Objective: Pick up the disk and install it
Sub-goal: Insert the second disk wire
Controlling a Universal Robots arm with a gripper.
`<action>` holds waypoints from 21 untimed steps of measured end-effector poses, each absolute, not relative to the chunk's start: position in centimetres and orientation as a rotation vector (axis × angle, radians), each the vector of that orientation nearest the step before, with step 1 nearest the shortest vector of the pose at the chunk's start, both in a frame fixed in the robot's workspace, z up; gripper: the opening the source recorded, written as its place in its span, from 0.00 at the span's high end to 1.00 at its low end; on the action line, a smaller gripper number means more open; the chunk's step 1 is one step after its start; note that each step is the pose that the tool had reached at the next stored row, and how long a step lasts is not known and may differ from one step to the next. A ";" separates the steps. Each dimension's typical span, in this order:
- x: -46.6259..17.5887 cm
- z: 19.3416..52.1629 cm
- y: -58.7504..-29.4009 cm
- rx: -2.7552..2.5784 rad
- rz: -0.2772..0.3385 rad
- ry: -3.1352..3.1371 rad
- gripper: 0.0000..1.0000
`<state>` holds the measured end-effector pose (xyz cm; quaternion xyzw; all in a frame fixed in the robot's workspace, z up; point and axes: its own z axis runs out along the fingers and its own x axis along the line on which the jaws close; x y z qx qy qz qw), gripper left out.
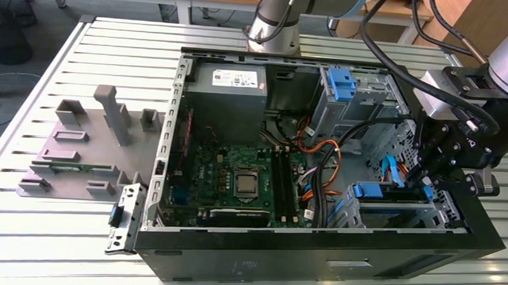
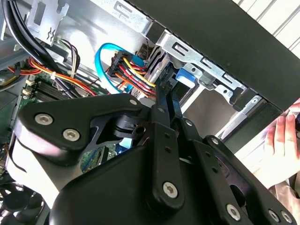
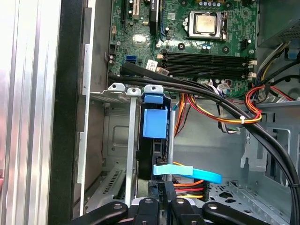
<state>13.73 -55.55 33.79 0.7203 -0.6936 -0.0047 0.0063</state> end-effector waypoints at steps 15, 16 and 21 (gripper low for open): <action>13.6 33.6 -55.5 2.254 -0.015 -2.170 0.84; 13.6 33.6 -55.5 2.254 -0.015 -2.170 0.84; 13.6 33.5 -55.5 2.254 -0.015 -2.170 0.84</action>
